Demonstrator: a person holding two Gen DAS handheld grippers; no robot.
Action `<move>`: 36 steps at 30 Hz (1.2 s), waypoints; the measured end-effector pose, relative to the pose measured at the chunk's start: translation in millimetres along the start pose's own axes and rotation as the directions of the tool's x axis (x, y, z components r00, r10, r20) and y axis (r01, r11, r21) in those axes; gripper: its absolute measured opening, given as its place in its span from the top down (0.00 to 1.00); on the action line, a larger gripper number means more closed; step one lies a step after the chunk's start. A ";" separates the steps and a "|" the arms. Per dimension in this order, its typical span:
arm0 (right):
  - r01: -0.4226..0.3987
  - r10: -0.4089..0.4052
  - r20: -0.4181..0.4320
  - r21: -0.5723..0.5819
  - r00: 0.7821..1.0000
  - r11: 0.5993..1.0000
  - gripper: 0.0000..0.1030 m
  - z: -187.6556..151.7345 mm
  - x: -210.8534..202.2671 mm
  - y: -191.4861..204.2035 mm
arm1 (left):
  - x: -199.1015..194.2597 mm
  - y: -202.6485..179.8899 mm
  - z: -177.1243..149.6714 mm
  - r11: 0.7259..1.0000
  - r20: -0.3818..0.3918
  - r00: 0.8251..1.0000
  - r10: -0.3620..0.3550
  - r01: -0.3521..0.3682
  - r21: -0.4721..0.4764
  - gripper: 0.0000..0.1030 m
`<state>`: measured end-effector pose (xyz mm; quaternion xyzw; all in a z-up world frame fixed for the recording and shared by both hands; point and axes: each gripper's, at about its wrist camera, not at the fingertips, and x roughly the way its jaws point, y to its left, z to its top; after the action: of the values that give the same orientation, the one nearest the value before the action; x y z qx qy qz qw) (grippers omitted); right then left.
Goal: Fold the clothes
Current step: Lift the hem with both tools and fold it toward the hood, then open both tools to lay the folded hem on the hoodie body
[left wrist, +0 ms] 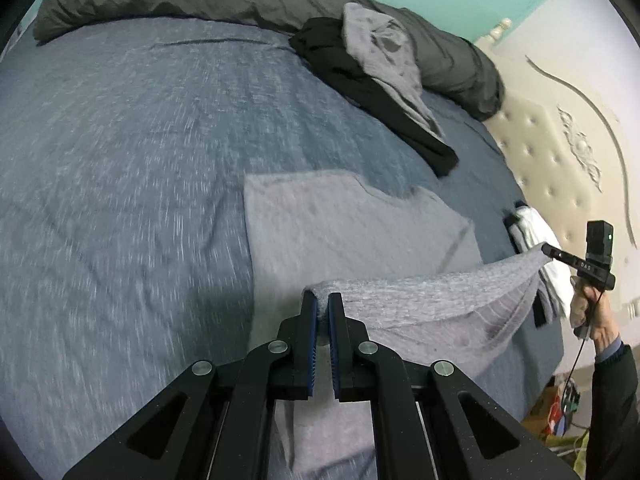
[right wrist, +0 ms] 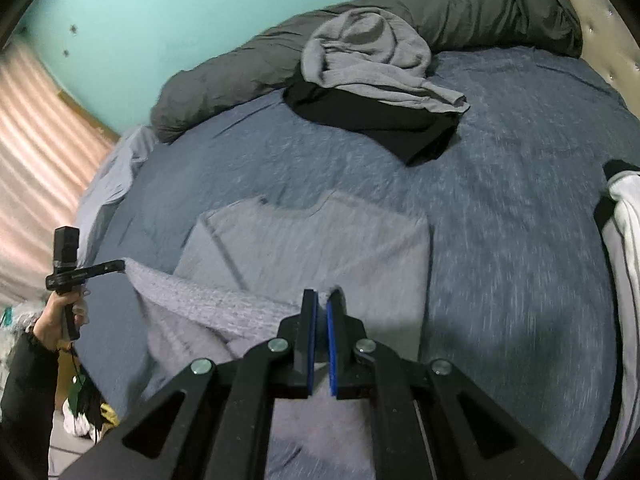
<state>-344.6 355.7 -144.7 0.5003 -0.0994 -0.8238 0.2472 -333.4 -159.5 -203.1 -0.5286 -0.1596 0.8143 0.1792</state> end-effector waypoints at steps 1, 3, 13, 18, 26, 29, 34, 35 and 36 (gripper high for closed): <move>0.008 -0.008 -0.005 0.009 1.000 1.000 0.96 7.8 9.5 -5.7 | 8.5 4.0 8.8 1.000 -0.001 1.000 0.000 0.000 -0.008 0.95; 0.024 -0.023 -0.015 0.027 1.000 0.999 0.96 23.2 28.6 -17.2 | 24.3 10.4 22.9 1.000 -0.003 1.000 0.000 0.000 -0.023 0.95; 0.097 -0.091 -0.066 0.091 0.994 0.991 0.96 51.9 118.7 -64.9 | 111.6 39.6 54.1 0.995 -0.040 0.998 0.050 -0.053 -0.082 0.92; 0.127 -0.122 -0.069 0.070 0.990 0.989 0.95 43.5 146.3 -73.5 | 126.6 48.1 45.7 0.992 -0.015 0.997 0.077 -0.079 -0.097 0.77; 0.178 -0.176 0.091 -0.023 0.980 0.984 0.45 39.1 113.3 -67.7 | 79.4 36.7 30.4 0.994 0.109 0.988 0.109 -0.107 -0.030 0.55; 0.163 -0.150 0.124 -0.104 0.981 0.981 0.45 30.2 95.4 -58.4 | 78.3 28.0 17.1 0.986 0.088 0.985 0.149 -0.155 0.058 0.55; 0.168 -0.151 0.092 -0.223 0.984 0.960 0.45 -4.8 94.7 -49.9 | 82.4 14.6 -4.1 0.955 0.061 0.975 0.213 -0.220 0.197 0.55; 0.168 -0.152 0.084 -0.233 0.985 0.958 0.45 -10.0 98.2 -50.3 | 85.2 13.0 -6.6 0.947 0.059 0.972 0.229 -0.236 0.217 0.55; 0.162 -0.149 0.070 -0.241 0.986 0.957 0.45 -14.0 102.2 -50.7 | 88.1 11.6 -9.1 0.938 0.057 0.968 0.246 -0.252 0.237 0.55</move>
<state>-386.5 348.6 -251.5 0.4508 0.0369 -0.8592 0.2391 -359.7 -128.5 -282.6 -0.5079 0.0069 0.8507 0.1357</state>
